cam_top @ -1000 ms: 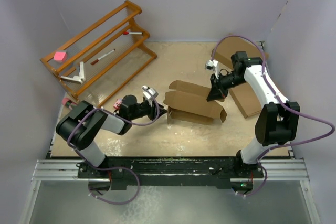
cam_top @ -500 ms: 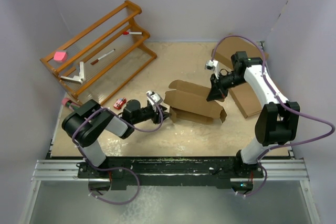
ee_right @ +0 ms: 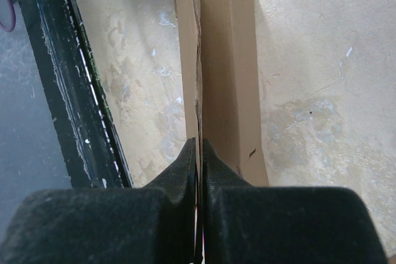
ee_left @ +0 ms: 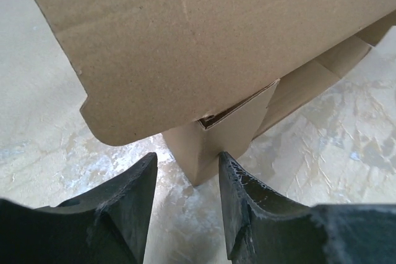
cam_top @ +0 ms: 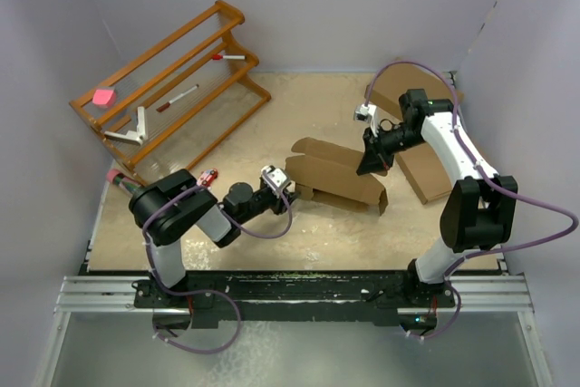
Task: Fold the paper box
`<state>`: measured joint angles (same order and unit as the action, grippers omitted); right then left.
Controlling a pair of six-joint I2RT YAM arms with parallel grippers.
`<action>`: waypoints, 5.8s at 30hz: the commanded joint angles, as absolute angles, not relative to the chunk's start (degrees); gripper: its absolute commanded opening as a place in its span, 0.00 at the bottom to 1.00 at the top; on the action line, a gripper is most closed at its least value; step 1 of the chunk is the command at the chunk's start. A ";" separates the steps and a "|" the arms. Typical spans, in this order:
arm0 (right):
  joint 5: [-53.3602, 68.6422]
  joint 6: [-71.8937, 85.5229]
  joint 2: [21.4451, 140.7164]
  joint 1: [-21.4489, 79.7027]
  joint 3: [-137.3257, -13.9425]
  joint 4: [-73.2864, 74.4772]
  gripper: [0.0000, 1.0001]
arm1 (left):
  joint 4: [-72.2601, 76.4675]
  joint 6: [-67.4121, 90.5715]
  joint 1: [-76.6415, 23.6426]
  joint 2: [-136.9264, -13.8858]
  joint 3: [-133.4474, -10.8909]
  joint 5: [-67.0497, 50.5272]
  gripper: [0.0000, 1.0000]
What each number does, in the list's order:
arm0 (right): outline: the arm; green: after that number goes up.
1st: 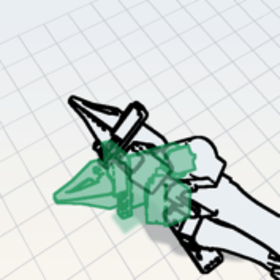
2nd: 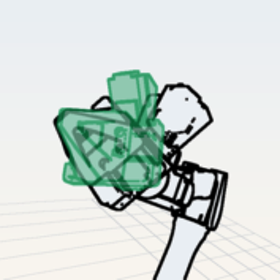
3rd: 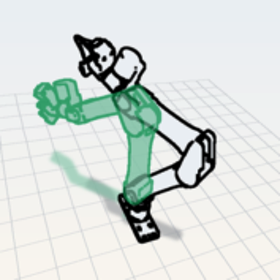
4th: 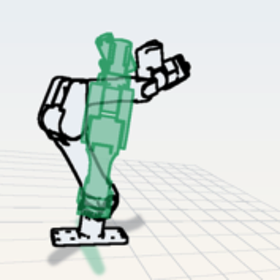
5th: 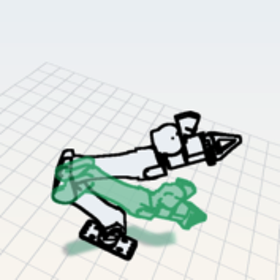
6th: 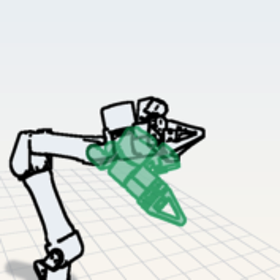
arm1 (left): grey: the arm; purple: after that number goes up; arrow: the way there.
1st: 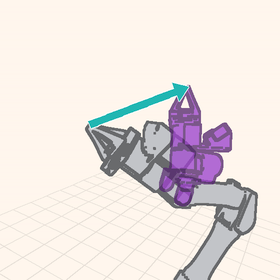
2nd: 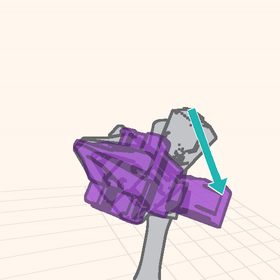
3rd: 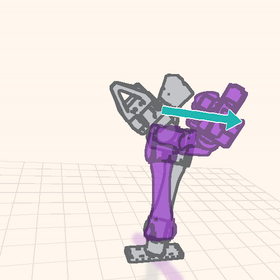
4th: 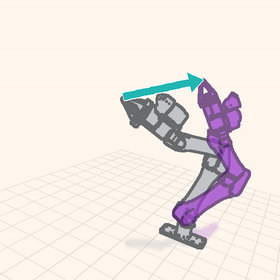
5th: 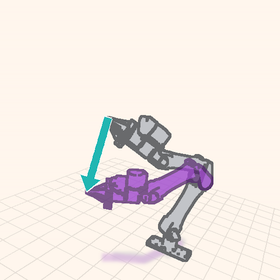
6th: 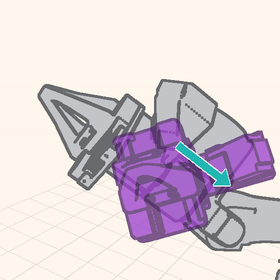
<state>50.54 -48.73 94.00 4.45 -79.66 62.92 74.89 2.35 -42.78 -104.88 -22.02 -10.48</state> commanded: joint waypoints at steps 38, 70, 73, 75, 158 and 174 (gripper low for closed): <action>57.75 -52.27 98.22 4.40 -85.34 72.38 0.00 | 93.82 1.73 -44.32 -115.23 -26.81 -2.29 0.67; 59.76 -51.74 100.60 3.96 -87.84 73.36 0.00 | 94.50 10.57 -41.99 -117.83 -29.99 -4.92 0.15; 60.20 -49.24 100.17 3.96 -90.49 72.29 0.00 | 91.84 12.23 -41.93 -115.74 -29.61 -5.42 0.08; 60.69 -46.04 99.62 4.00 -92.66 70.56 0.00 | 86.08 13.71 -42.00 -112.56 -29.73 -5.71 0.06; 49.39 -14.16 93.46 6.19 -66.62 21.31 0.00 | -35.37 20.26 -44.82 -109.35 -79.87 12.03 0.23; 52.64 -19.20 92.42 6.16 -67.87 24.55 0.00 | -27.54 24.41 -44.59 -94.52 -73.83 8.45 0.43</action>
